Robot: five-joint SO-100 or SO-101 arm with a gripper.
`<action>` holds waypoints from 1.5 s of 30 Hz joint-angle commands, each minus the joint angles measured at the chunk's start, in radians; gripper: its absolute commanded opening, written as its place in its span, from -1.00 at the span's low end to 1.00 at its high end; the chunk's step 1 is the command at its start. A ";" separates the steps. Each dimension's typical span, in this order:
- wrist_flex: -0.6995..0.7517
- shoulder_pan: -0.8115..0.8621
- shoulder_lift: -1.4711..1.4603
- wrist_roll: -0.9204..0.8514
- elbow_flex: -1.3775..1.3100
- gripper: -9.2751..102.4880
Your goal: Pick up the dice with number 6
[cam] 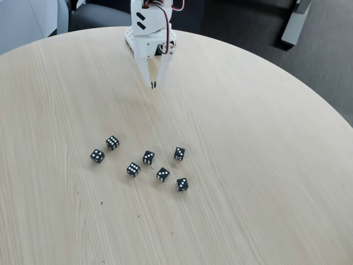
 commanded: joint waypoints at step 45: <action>-0.009 -0.008 -0.597 0.295 -0.581 -0.47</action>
